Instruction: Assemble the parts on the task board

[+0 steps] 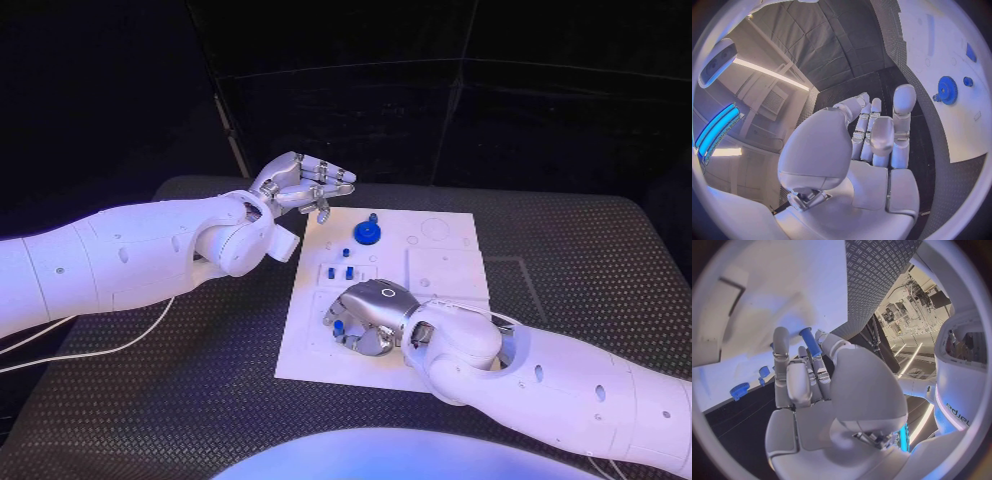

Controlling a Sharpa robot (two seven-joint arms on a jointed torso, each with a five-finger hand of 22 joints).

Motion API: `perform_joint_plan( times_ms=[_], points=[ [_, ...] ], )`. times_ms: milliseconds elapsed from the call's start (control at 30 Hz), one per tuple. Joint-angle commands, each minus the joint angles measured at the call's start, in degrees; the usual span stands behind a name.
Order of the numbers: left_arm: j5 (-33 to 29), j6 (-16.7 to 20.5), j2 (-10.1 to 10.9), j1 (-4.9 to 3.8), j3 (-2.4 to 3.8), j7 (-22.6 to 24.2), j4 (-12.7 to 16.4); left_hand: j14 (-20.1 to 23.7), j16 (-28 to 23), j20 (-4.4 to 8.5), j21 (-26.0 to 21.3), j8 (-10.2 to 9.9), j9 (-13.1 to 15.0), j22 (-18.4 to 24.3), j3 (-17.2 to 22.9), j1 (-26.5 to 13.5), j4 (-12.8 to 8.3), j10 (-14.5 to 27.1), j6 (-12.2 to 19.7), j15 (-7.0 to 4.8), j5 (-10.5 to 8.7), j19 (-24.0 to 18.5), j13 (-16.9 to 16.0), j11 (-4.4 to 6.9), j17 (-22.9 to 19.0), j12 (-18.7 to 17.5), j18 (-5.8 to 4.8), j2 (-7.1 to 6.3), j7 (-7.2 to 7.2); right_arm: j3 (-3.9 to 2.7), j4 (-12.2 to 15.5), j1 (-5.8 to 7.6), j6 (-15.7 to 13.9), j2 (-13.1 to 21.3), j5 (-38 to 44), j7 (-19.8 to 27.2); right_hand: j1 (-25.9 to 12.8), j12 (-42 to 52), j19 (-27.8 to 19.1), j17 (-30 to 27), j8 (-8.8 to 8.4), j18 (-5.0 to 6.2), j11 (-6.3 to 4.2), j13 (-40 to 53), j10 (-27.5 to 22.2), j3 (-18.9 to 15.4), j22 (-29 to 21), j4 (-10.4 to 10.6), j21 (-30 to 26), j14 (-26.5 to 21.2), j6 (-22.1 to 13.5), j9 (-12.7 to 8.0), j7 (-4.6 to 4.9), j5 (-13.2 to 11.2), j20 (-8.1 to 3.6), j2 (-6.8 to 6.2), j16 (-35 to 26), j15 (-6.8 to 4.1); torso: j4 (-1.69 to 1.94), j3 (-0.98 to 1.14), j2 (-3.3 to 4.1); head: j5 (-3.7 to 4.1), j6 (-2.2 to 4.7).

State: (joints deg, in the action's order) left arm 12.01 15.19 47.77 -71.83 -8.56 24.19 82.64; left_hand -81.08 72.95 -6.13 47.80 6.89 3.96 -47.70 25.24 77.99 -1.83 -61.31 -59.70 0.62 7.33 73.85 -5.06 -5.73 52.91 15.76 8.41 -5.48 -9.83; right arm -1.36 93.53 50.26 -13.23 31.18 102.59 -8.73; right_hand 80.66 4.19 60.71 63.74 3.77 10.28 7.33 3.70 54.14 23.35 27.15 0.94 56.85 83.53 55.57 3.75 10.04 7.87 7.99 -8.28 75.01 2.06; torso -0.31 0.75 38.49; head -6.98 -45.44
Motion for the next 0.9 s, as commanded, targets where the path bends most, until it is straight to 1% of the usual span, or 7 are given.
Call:
perform_joint_plan(
  times_ms=[33,267,533,633,667,700,900],
  points=[
    [-0.22,-0.67,-0.01,-0.08,0.05,0.06,0.04,0.32,-0.16,-0.1,-0.39,-0.06,-0.08,0.06,0.13,-0.5,-0.22,0.3,0.41,0.0,-0.19,-0.41,0.09,-0.03,-0.02,0.2,0.86,0.03,-0.14,-0.02,0.31,-0.01,-4.42,0.18,-0.56,1.25,-0.7,0.7,-0.39,-0.7,-0.21,0.37,0.05,0.11,-0.89,-1.28,-0.36,0.02,-0.5,-0.54,-1.36,-0.05,-0.15,0.27,-0.09,-0.04,-0.44,0.12,0.01,0.0,0.03,0.12,0.03],
    [-0.22,-0.69,0.2,-0.08,0.05,-0.01,0.05,0.32,-0.15,-0.1,-0.38,-0.06,-0.08,0.05,0.13,-0.52,-0.22,0.34,0.43,0.0,-0.19,-0.41,0.09,-0.04,-0.01,0.21,0.86,0.03,-0.14,-0.04,2.31,-0.75,-12.06,2.25,-2.37,3.34,-0.04,2.28,-0.28,-2.02,-0.28,0.34,0.31,0.14,-2.82,-5.18,-1.07,-0.26,-1.43,-1.17,-4.58,-0.06,-0.83,1.03,0.08,-0.44,-1.21,0.32,-0.12,0.05,-0.04,0.45,0.37],
    [-0.22,-0.79,0.26,-0.07,0.04,0.0,-0.05,0.33,-0.15,-0.11,-0.38,-0.06,-0.08,0.04,0.12,-0.53,-0.22,0.36,0.43,0.01,-0.19,-0.41,0.09,-0.04,-0.01,0.21,0.86,0.03,-0.15,-0.19,6.38,-0.9,-15.1,7.36,-6.27,4.36,0.72,5.49,0.1,-2.21,-0.02,0.36,0.08,0.43,-3.12,-10.47,-1.76,0.63,-2.22,-1.21,-5.91,0.15,-0.81,1.99,0.16,0.43,-1.08,0.25,-0.02,0.05,-0.09,1.2,0.77],
    [-0.22,-0.83,0.34,-0.06,0.04,-0.03,-0.06,0.33,-0.15,-0.11,-0.38,-0.06,-0.08,0.04,0.12,-0.53,-0.22,0.36,0.43,0.01,-0.19,-0.41,0.09,-0.04,-0.01,0.21,0.86,0.03,-0.15,-1.22,9.03,-0.67,-14.91,11.36,-10.69,3.3,0.09,8.89,0.84,0.48,0.72,0.42,-0.74,1.19,2.1,-11.27,-1.74,1.54,-1.96,0.04,-3.85,0.48,0.15,2.09,-0.35,1.35,0.74,-0.39,0.09,0.0,-0.16,1.98,0.99],
    [-0.22,-0.83,0.41,-0.06,0.03,-0.02,-0.05,0.33,-0.15,-0.11,-0.38,-0.06,-0.08,0.04,0.12,-0.53,-0.22,0.36,0.43,0.01,-0.19,-0.41,0.09,-0.04,-0.01,0.21,0.86,0.03,-0.15,-1.56,9.98,-0.48,-14.68,12.93,-12.7,2.7,-0.55,10.08,1.16,1.61,1.08,0.41,-0.91,1.43,4.25,-11.58,-1.68,2.17,-1.78,0.54,-2.84,0.62,0.21,2.13,-0.49,1.58,1.51,-0.52,0.14,-0.14,-0.22,2.35,1.1],
    [-0.22,-0.85,0.49,-0.06,0.03,0.0,-0.06,0.33,-0.15,-0.11,-0.38,-0.06,-0.08,0.04,0.12,-0.53,-0.22,0.36,0.43,0.01,-0.19,-0.41,0.09,-0.04,-0.01,0.21,0.86,0.03,-0.15,-2.05,11.19,-0.14,-14.4,15.09,-15.75,1.81,-1.32,12.08,1.68,3.4,1.84,0.44,-1.44,2.0,8.02,-11.97,-1.56,3.04,-1.44,1.28,-1.02,0.89,0.18,2.16,-0.74,1.78,2.69,-0.89,0.02,-0.2,-0.24,3.11,1.37],
    [-0.22,-0.96,0.78,-0.05,0.02,0.11,-0.09,0.33,-0.15,-0.11,-0.38,-0.06,-0.08,0.04,0.12,-0.53,-0.22,0.36,0.43,0.01,-0.19,-0.41,0.09,-0.04,-0.01,0.21,0.86,0.03,-0.15,-3.78,14.84,0.56,-13.39,23.16,-24.38,-3.36,-4.97,23.17,8.45,10.12,4.29,-1.21,-5.26,8.49,20.92,-16.38,9.07,6.76,5.63,3.62,3.03,1.44,-2.87,2.55,-3.56,0.14,6.94,-4.04,-0.43,-0.26,-0.54,5.67,2.29]
  ],
)
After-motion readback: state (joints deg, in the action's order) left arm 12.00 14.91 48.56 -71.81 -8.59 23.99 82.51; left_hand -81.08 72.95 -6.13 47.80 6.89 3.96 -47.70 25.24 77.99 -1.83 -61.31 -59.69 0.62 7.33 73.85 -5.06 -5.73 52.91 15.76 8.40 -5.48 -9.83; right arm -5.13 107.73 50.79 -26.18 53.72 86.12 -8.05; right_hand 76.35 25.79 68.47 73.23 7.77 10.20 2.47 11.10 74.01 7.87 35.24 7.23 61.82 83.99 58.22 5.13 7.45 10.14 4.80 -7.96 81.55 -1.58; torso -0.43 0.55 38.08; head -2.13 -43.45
